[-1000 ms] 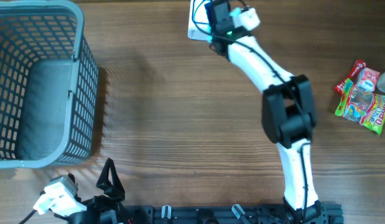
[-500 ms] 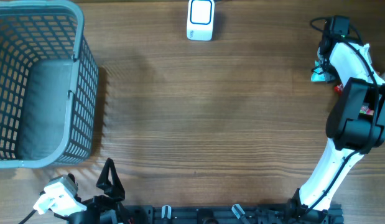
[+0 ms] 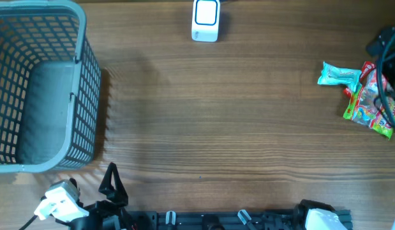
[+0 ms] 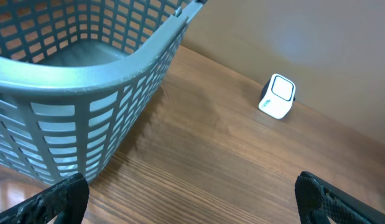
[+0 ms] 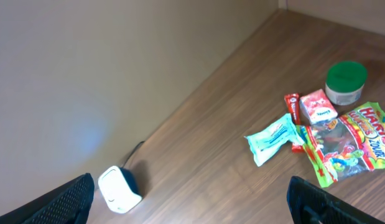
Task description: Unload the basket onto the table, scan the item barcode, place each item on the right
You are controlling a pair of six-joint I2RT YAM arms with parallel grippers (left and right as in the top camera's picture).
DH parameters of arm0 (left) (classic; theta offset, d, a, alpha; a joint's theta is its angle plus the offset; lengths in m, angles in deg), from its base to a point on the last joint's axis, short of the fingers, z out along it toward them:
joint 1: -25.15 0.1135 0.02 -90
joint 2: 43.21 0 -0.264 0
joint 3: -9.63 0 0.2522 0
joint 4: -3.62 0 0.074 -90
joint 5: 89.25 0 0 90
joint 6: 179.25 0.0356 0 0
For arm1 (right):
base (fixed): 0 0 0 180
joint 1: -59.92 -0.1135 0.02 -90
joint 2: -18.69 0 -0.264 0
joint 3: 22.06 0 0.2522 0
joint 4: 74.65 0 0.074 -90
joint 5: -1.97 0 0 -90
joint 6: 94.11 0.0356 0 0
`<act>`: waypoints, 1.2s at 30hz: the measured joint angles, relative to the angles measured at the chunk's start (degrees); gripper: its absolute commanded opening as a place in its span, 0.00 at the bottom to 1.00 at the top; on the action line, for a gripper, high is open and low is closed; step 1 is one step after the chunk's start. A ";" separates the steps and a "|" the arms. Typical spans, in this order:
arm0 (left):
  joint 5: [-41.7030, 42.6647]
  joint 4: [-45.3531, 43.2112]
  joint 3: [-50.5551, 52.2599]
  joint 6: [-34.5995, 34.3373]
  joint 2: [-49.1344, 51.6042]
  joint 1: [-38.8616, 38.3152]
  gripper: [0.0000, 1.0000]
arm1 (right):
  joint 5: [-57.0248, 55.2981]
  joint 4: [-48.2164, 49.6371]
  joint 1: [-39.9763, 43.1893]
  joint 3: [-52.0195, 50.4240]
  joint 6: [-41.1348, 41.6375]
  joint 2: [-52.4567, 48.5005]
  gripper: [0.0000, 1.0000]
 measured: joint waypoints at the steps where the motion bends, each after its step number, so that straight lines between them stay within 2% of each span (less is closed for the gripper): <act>1: -0.02 0.00 0.00 -0.02 0.00 0.00 1.00 | -0.02 -0.57 0.00 -0.02 -0.24 1.27 1.00; 5: 0.00 0.00 0.00 -0.02 0.00 0.00 1.00 | -0.92 -2.91 0.00 -0.02 -0.66 4.46 1.00; 8: 0.00 0.02 0.00 0.00 0.00 0.00 1.00 | -1.33 -0.66 0.00 -1.53 -0.72 7.04 1.00; 11: 0.00 0.00 0.00 -0.02 0.00 0.00 1.00 | -1.60 8.26 -0.31 -8.66 -2.86 15.34 1.00; 15: 0.00 0.02 0.00 -0.02 0.00 0.00 1.00 | -1.77 23.06 -2.99 -23.02 -6.93 29.33 1.00; 16: 0.00 0.00 0.00 -0.02 0.00 0.00 1.00 | -1.75 26.25 -4.98 -29.29 -7.93 34.86 1.00; 20: 0.00 0.00 0.00 -0.02 -0.04 0.00 1.00 | 1.92 34.23 -6.84 -40.09 -10.25 43.82 1.00; 36: 0.00 0.00 0.00 -0.02 -0.04 0.00 1.00 | 8.81 36.76 -6.88 -42.14 -16.11 46.25 1.00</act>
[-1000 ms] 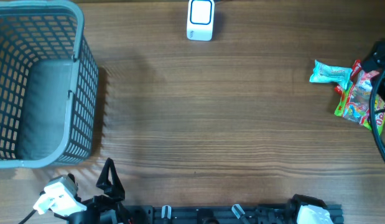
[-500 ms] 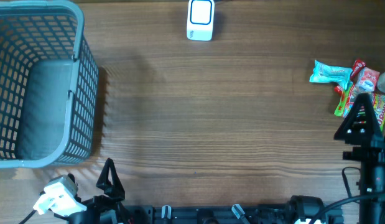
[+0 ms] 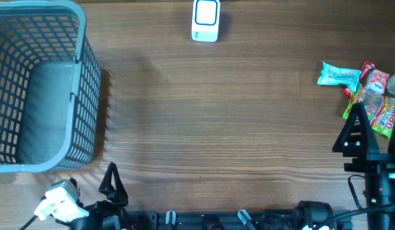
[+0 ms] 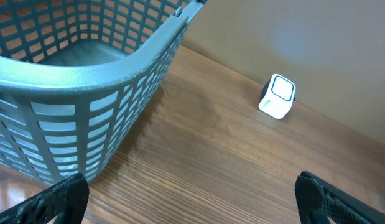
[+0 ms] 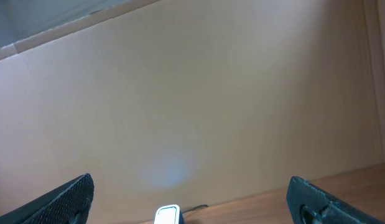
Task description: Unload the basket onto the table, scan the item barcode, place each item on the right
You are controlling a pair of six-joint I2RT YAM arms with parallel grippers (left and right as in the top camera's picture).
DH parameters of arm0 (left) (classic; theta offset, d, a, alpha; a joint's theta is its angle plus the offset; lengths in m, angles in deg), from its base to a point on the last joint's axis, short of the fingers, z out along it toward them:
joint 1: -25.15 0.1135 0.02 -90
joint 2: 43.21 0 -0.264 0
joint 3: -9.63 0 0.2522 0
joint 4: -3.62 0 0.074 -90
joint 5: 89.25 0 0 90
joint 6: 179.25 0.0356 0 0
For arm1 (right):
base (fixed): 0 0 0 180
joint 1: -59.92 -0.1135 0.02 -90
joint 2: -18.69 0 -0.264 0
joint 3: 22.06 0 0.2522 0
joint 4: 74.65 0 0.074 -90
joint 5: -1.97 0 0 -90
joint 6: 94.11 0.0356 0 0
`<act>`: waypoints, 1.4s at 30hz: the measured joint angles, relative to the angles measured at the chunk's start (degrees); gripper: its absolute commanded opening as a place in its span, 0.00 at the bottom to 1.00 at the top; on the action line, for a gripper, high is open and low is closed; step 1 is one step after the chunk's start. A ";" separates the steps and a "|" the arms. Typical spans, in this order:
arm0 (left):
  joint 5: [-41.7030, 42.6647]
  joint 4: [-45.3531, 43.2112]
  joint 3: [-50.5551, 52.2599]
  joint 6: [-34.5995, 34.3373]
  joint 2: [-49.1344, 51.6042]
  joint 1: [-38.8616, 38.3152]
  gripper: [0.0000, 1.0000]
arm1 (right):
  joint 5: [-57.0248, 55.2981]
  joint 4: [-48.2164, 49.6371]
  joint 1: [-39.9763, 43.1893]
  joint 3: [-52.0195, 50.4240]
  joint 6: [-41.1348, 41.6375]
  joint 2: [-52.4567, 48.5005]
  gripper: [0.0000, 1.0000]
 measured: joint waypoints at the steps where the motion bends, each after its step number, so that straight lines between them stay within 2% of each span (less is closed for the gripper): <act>1: 0.00 0.00 0.00 0.00 0.00 0.00 1.00 | 0.00 0.00 0.00 0.00 -0.20 0.00 1.00; 8: 0.00 0.04 0.00 0.02 0.00 0.00 1.00 | 3.39 1.84 0.00 -0.31 -4.50 1.95 1.00; 12: 0.00 0.04 0.00 0.02 0.00 0.00 1.00 | -0.68 3.41 -0.11 -4.04 -6.43 9.84 1.00; 18: 0.00 0.02 0.00 0.00 0.00 0.00 1.00 | -4.22 16.15 -1.03 -20.63 -6.43 19.39 1.00; 28: 0.00 0.00 0.00 0.00 0.00 0.00 1.00 | -5.42 31.87 -1.66 -42.91 -6.34 19.50 1.00; 30: 0.00 0.00 0.00 0.02 0.00 0.00 1.00 | -7.80 35.67 -1.66 -49.51 -3.15 19.50 1.00; 35: 0.00 0.00 0.00 0.02 0.00 0.00 1.00 | -10.25 37.64 -1.77 -56.43 0.57 19.56 1.00; 42: 0.00 0.00 0.00 0.02 0.00 0.00 1.00 | -11.74 29.40 -1.77 -57.35 0.81 19.71 1.00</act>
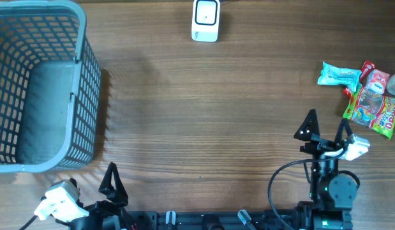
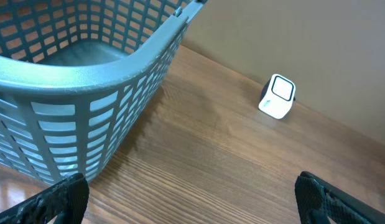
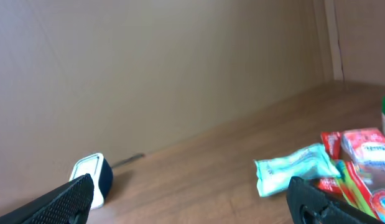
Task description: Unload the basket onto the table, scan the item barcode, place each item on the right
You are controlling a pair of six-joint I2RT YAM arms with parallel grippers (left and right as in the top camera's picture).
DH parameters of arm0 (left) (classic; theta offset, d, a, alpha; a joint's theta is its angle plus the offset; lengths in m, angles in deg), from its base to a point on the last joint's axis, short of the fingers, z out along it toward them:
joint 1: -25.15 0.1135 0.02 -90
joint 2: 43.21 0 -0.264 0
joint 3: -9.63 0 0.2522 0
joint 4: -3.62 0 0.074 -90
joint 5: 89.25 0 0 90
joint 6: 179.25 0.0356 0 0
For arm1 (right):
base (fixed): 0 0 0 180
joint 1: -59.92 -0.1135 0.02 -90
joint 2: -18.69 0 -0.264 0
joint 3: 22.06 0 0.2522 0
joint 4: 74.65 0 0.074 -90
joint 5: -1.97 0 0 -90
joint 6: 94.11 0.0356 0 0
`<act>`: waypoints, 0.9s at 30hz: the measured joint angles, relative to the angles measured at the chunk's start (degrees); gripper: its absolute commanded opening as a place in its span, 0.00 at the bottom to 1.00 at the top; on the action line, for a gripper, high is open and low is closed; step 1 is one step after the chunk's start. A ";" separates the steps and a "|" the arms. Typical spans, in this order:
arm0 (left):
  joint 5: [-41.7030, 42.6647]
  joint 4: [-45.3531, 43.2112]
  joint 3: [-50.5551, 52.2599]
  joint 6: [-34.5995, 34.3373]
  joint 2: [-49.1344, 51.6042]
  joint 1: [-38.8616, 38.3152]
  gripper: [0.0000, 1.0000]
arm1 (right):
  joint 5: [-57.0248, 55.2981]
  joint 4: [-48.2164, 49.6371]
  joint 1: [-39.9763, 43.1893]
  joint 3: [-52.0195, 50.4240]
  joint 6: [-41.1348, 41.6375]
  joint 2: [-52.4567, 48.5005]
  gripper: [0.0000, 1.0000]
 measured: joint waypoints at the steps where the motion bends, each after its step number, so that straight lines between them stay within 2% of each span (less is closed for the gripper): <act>1: 0.00 0.00 0.00 -0.02 0.00 0.00 1.00 | -0.15 -2.86 0.00 -0.11 0.13 0.00 1.00; 5: 0.00 0.00 0.00 -0.02 0.00 0.00 1.00 | -0.17 -3.41 0.00 -0.11 -0.33 0.00 0.99; 12: 0.00 0.00 0.00 -0.02 0.00 0.00 1.00 | 0.09 -3.67 0.00 -0.11 -9.62 0.00 1.00; 27: 0.00 0.00 0.00 -0.02 0.00 0.00 1.00 | 1.22 -3.87 0.00 -0.11 -11.69 0.00 1.00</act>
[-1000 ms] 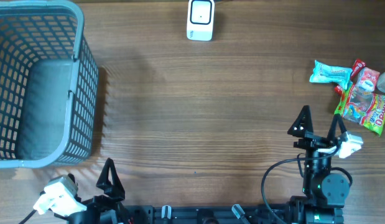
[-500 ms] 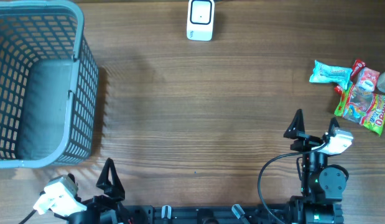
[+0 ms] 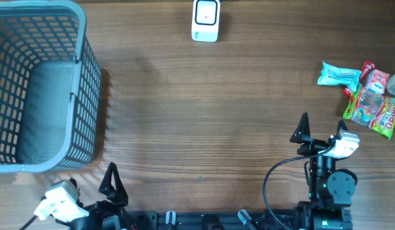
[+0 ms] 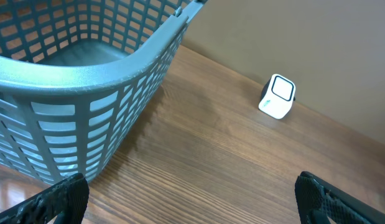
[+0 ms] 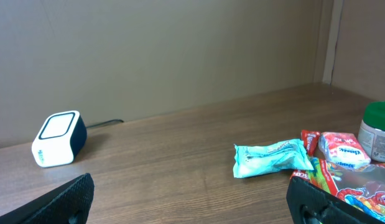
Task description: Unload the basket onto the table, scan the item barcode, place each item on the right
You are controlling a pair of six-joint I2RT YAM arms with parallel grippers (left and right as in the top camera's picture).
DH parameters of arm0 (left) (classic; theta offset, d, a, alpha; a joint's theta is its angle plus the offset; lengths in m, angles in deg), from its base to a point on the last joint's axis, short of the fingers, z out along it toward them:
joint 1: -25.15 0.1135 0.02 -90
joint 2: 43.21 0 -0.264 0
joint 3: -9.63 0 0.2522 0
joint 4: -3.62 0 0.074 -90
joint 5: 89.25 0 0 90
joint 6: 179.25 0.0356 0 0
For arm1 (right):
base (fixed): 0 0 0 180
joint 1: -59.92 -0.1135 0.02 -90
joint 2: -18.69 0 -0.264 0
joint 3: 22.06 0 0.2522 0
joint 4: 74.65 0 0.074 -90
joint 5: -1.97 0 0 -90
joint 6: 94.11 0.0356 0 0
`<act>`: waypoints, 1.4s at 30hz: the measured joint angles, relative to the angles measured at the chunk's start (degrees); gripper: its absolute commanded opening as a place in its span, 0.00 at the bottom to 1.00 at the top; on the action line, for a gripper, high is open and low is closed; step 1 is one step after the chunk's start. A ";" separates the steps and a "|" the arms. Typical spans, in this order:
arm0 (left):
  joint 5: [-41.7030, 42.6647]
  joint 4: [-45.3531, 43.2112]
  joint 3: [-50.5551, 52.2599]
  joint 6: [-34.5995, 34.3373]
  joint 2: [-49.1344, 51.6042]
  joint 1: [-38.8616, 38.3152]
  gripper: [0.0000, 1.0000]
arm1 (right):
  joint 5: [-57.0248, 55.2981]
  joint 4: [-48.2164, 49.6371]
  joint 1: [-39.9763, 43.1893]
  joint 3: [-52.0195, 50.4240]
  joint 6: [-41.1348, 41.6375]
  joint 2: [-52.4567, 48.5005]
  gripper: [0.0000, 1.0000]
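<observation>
The white and dark-blue scanner stands at the table's far edge, also seen as scanner and scanner. The items lie at the far right: a teal packet, a Haribo bag and a small red packet. My right gripper sits low at the front right, open and holding nothing, a little short of the teal packet and Haribo bag. My left gripper rests open at the front left, beside the basket.
A grey mesh basket fills the left side, its rim close in front of the left gripper. A green-lidded jar stands behind the snacks. A wall runs along the table's far edge.
My right gripper has shifted slightly left and levelled out; its view now takes in more of the table, with the scanner at left and the snacks at right. The left arm has not moved.
My right arm was at the far right edge, looking down on the snacks. Then it was at the front right with its camera aimed up at the wall. Then it stood lower and nearer the middle, open, and now faces the snacks. The left arm stayed still throughout.
</observation>
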 measured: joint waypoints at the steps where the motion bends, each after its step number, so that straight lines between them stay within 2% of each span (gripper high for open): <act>1: 0.00 0.00 0.00 0.00 0.00 0.00 1.00 | 0.02 0.00 0.00 0.00 0.00 0.00 1.00; 30: 0.00 -0.42 0.00 -0.74 0.00 -0.28 1.00 | 0.37 0.00 0.00 0.00 -0.02 0.00 1.00; 35: 0.66 -14.86 3.34 -0.92 -0.15 -0.28 1.00 | 0.39 -0.02 0.00 0.00 -0.02 0.04 1.00; 38: 2.93 -23.87 10.71 -1.05 -0.17 -0.35 1.00 | 0.39 0.02 0.00 0.00 -0.02 0.07 0.99; 42: 5.68 -29.40 20.87 -1.07 -0.15 -2.12 1.00 | 0.39 -0.02 0.00 0.00 -0.02 0.07 1.00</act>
